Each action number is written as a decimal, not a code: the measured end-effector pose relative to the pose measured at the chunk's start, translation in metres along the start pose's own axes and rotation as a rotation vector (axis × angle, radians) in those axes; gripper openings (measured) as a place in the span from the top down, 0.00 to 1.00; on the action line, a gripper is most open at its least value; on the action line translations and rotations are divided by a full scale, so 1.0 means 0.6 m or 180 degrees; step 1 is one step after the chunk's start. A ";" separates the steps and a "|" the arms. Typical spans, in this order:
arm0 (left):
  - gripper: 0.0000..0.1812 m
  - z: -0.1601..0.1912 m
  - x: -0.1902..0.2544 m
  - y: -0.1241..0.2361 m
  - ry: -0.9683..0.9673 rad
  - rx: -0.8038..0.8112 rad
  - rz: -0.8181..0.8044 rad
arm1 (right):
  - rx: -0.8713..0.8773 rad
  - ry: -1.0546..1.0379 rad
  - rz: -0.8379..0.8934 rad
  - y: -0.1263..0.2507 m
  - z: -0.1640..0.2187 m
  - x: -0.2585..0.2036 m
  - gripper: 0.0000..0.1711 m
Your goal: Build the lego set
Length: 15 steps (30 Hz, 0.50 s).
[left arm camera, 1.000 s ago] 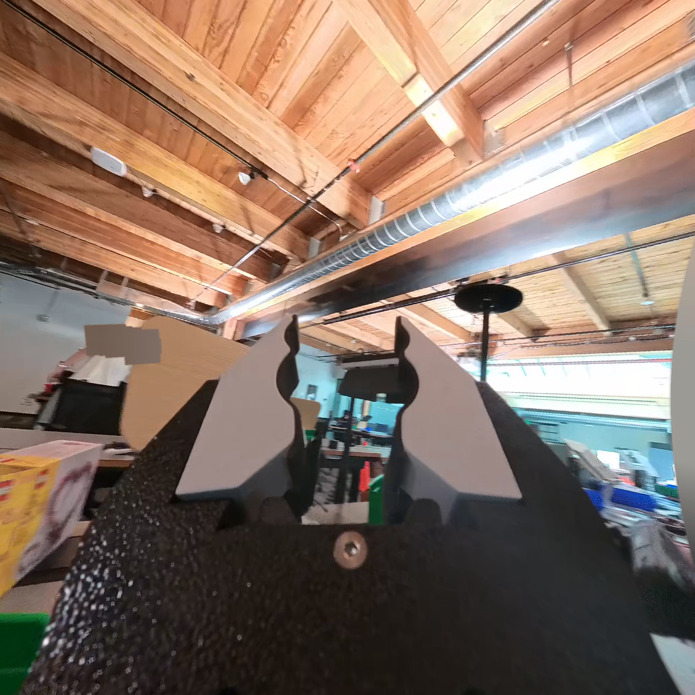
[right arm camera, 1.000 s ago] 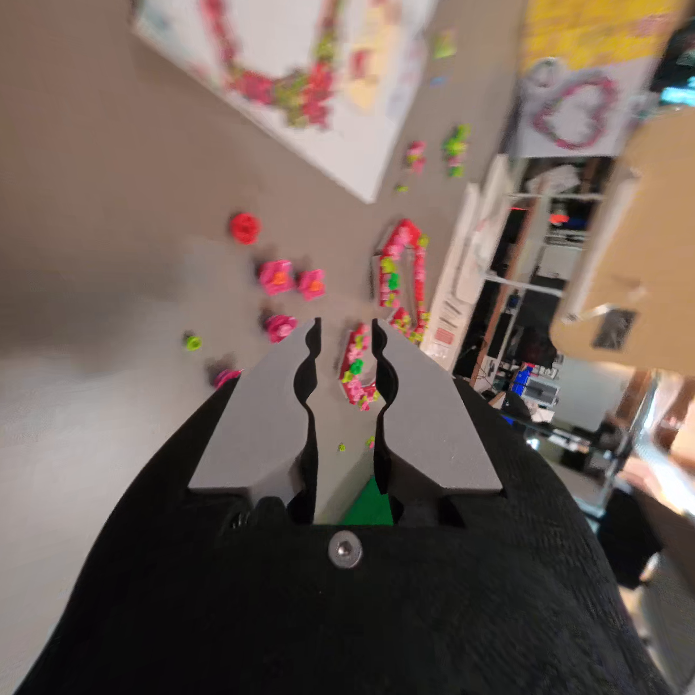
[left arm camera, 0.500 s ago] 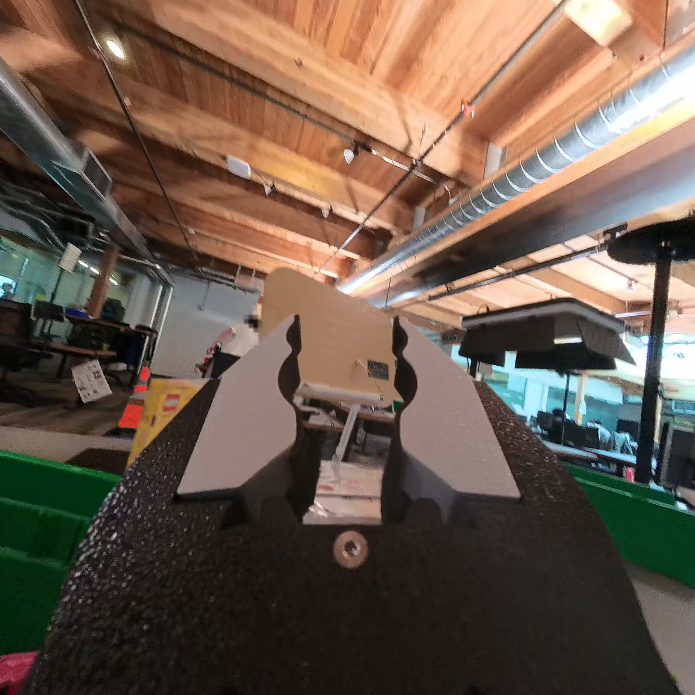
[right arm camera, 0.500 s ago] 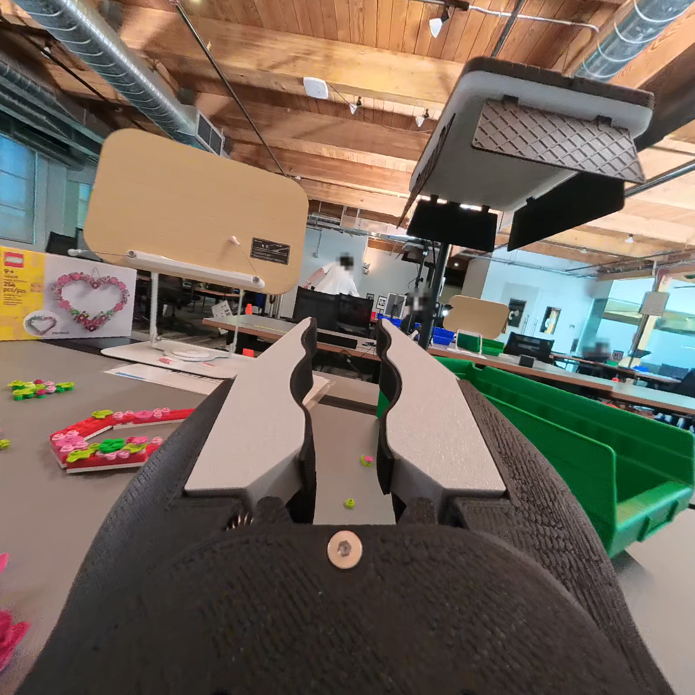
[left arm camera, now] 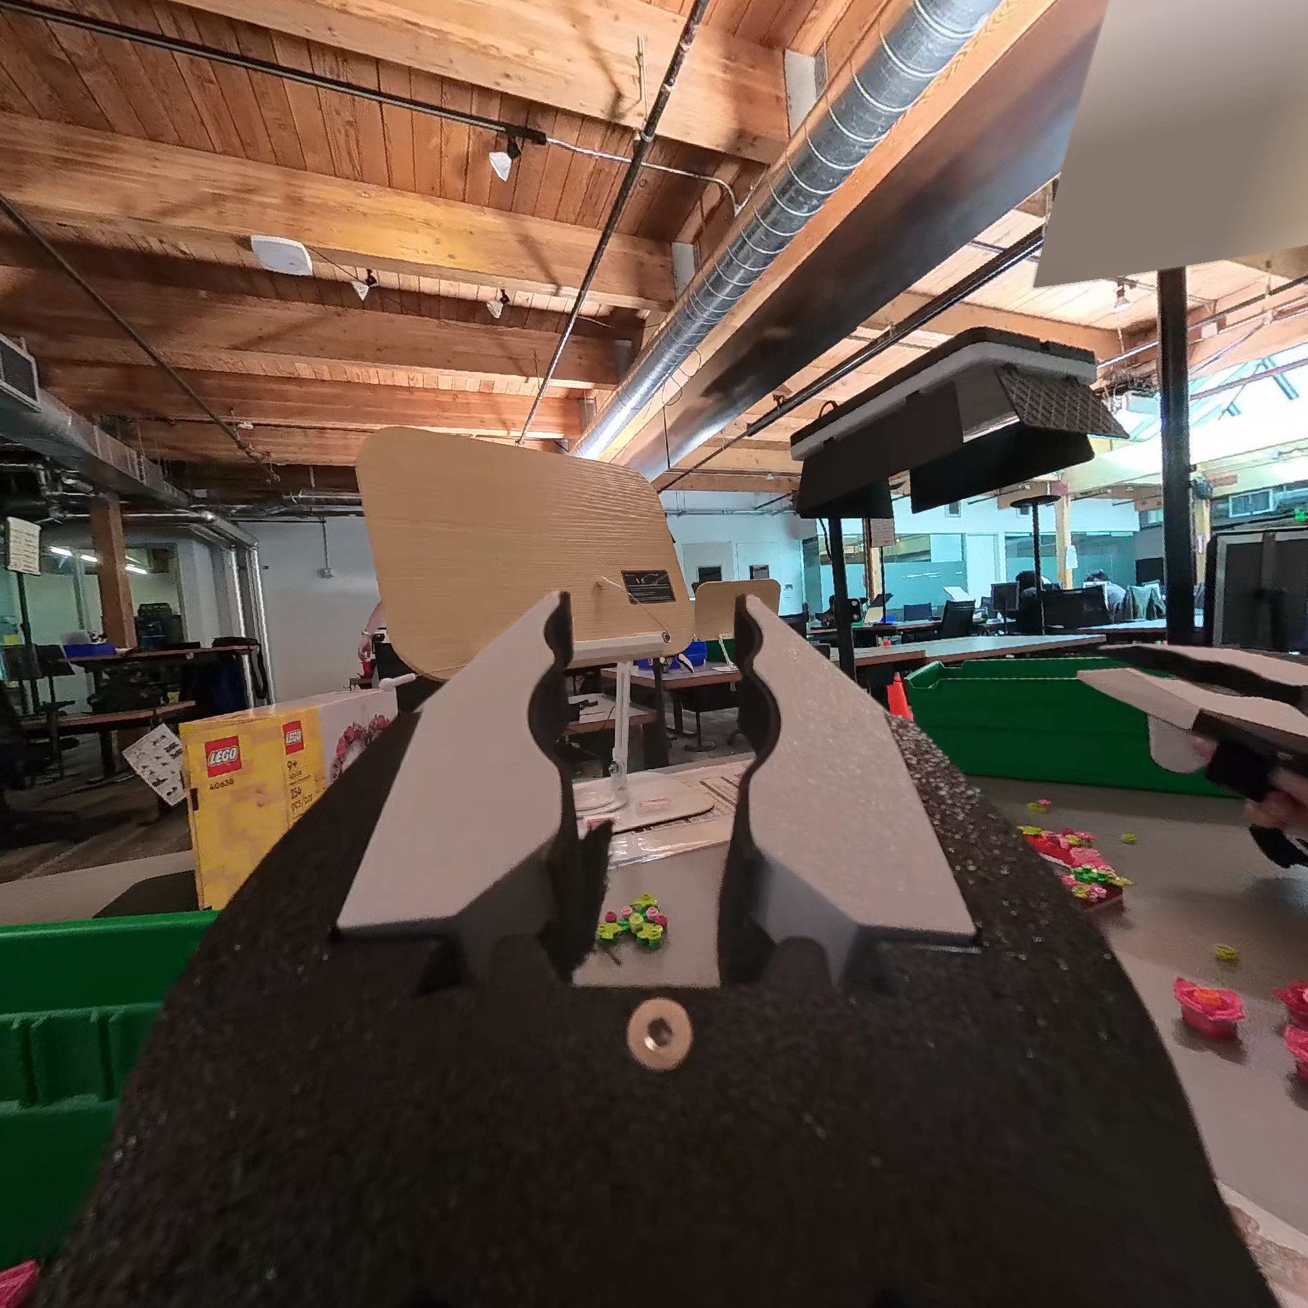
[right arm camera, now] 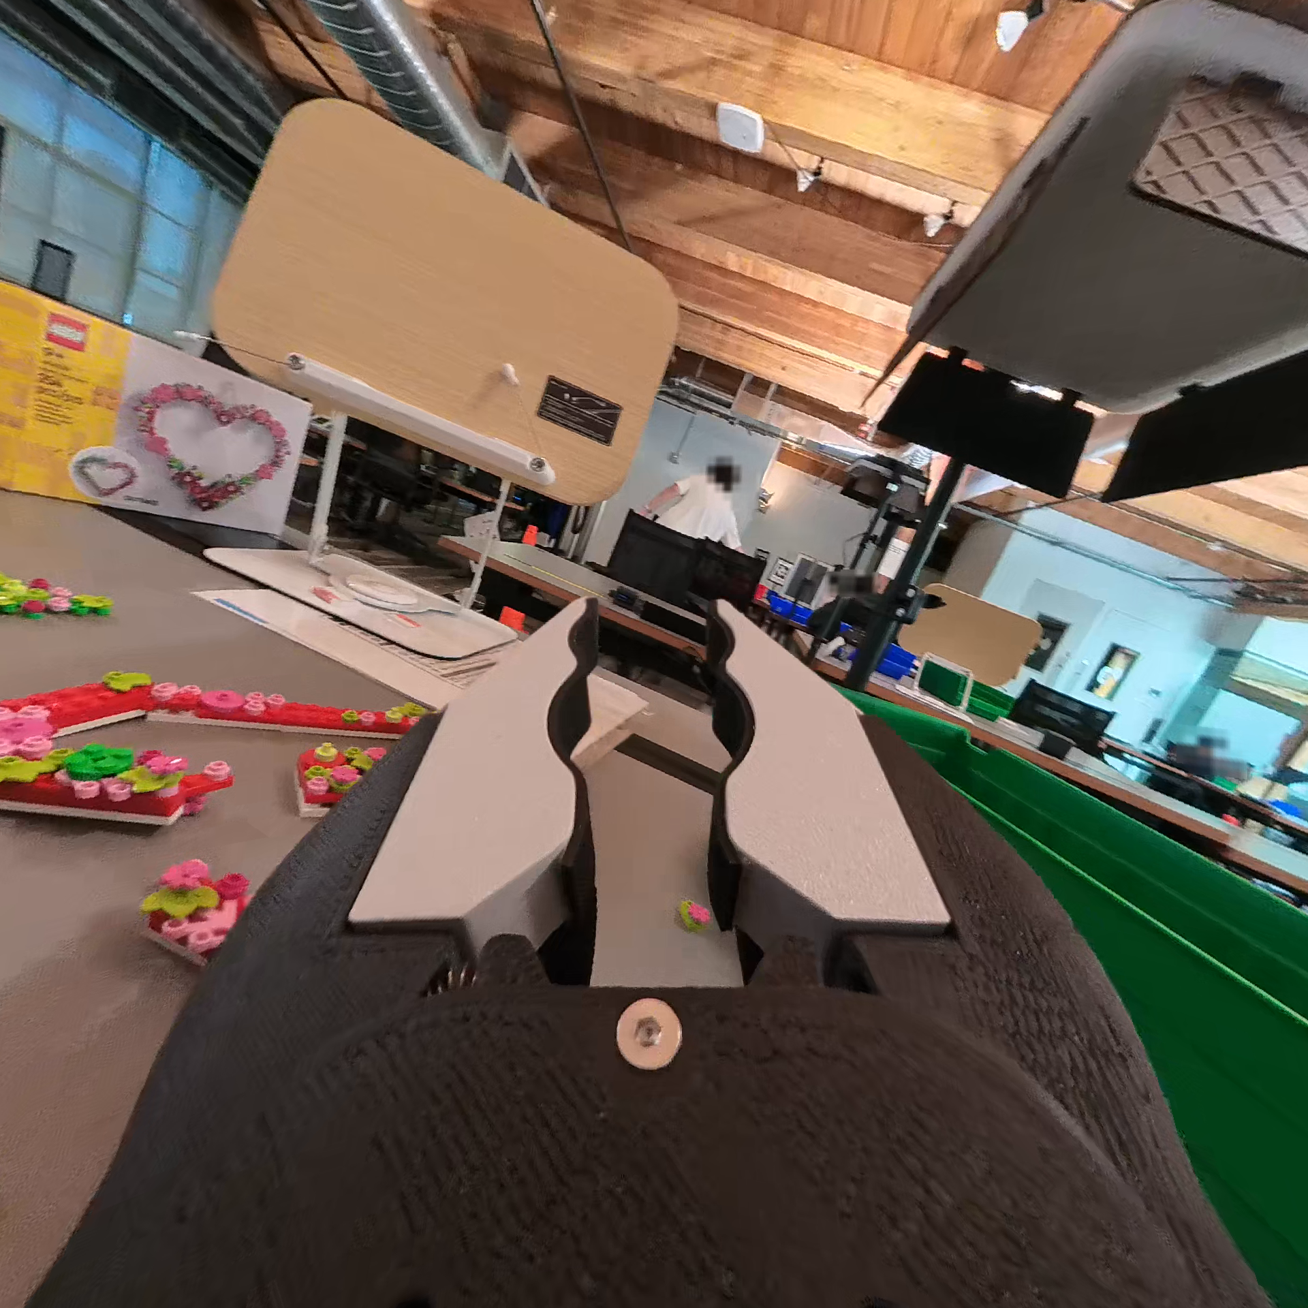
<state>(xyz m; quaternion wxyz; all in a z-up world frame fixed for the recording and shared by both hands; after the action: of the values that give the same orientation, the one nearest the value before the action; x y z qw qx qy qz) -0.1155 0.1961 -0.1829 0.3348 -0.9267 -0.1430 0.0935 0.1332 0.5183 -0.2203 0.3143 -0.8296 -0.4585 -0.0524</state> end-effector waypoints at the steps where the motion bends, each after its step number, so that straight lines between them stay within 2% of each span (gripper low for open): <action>1: 0.76 0.001 0.000 0.000 0.0003 -0.0004 -0.0001 | 0.0029 -0.0021 -0.0060 -0.001 -0.001 -0.003 0.83; 7: 0.77 0.002 -0.008 0.000 0.0153 -0.0019 -0.0071 | 0.0122 -0.0184 -0.0290 -0.001 -0.005 -0.014 0.84; 15: 0.77 0.004 -0.008 -0.001 0.0301 -0.0047 -0.0065 | 0.0131 -0.0349 -0.0298 0.000 -0.003 -0.010 0.85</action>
<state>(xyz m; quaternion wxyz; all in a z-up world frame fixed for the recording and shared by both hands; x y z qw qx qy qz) -0.1208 0.1962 -0.1838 0.3353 -0.9310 -0.1372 0.0451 0.1300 0.5128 -0.2211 0.3030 -0.8023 -0.5142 -0.0121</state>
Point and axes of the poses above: each gripper's, where its closed fingertips meet, y back along the fingers, z out of its underside, x = y × z across the jaws, the point moved 9 cm from there along y, back along the fingers, and after that the axes turned 10 degrees about x, right-handed, at the moved point
